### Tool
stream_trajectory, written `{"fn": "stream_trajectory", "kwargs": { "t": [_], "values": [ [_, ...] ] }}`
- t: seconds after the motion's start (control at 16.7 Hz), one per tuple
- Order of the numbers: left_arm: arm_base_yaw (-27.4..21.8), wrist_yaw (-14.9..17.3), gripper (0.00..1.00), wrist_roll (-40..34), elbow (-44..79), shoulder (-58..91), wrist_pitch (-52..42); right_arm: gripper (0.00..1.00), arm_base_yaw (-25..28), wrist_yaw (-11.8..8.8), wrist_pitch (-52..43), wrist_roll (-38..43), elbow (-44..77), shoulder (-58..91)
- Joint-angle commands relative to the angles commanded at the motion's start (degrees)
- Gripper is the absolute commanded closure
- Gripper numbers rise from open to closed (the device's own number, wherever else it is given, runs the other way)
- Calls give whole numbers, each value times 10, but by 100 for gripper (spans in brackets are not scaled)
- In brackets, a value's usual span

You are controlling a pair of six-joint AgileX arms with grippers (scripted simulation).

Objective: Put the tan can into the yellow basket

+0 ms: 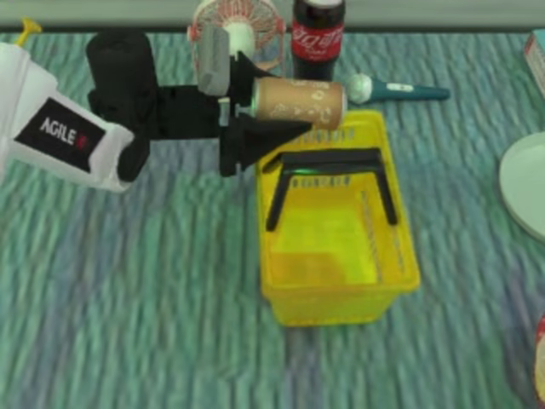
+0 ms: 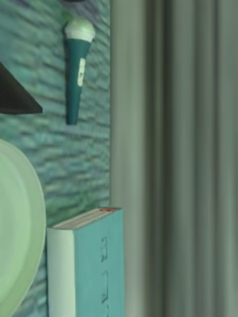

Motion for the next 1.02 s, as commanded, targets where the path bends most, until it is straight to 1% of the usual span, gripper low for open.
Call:
{"fn": "stream_trajectory", "kwargs": {
  "t": [0.06, 0.84, 0.9, 1.02],
  "values": [
    [0, 0, 100, 0, 0, 0, 0, 0, 0, 0, 0, 0, 0, 0],
    [0, 0, 2, 0, 0, 0, 0, 0, 0, 0, 0, 0, 0, 0],
    [0, 0, 0, 0, 0, 0, 0, 0, 0, 0, 0, 0, 0, 0],
    [0, 0, 0, 0, 0, 0, 0, 0, 0, 0, 0, 0, 0, 0]
  ]
}}
